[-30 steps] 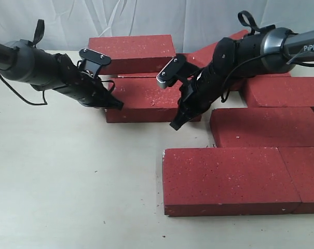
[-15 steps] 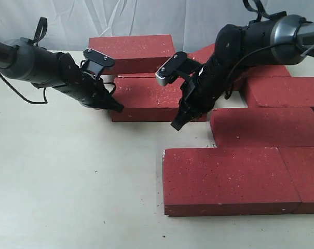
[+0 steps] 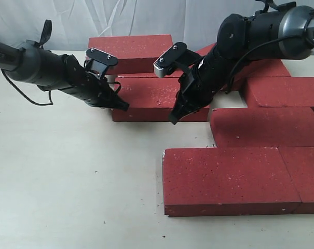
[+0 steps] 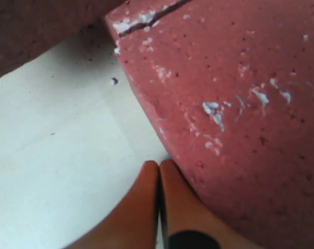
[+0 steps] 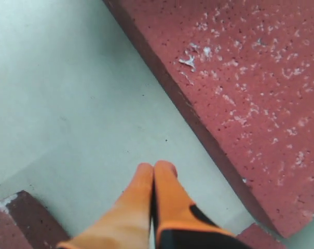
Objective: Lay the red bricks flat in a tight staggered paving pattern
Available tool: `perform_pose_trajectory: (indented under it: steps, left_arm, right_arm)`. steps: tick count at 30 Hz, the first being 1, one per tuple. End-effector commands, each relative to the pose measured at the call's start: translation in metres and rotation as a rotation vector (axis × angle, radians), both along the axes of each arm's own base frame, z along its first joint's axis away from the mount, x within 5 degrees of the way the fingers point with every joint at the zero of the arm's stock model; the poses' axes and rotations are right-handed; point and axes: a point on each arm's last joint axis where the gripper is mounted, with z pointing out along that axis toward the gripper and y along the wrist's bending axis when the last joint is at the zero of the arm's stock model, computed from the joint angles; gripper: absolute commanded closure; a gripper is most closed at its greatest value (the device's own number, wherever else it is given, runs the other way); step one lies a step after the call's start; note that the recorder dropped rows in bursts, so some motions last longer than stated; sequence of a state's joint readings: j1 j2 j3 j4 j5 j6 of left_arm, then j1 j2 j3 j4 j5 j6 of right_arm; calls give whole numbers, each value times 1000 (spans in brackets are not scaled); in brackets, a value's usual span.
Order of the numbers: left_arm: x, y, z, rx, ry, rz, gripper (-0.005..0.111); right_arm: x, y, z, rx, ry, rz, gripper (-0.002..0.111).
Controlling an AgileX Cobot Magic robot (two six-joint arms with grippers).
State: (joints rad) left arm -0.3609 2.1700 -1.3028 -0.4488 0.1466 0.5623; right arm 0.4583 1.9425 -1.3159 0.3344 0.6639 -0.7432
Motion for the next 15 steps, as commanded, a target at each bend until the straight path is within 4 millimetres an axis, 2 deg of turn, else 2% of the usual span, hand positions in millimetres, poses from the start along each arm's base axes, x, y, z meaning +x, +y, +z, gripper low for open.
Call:
perform_pose_trajectory:
  steps: [1, 9, 15]
  left_arm:
    - [0, -11, 2, -11, -43, -2, 107]
    - [-1, -16, 0, -9, -52, -11, 107]
    - [-1, -16, 0, -5, -54, -16, 107]
  right_arm:
    - [1, 1, 3, 10, -7, -4, 109]
    - [-7, 0, -1, -11, 76, 23, 109]
    - [-3, -5, -19, -113, 76, 73, 109]
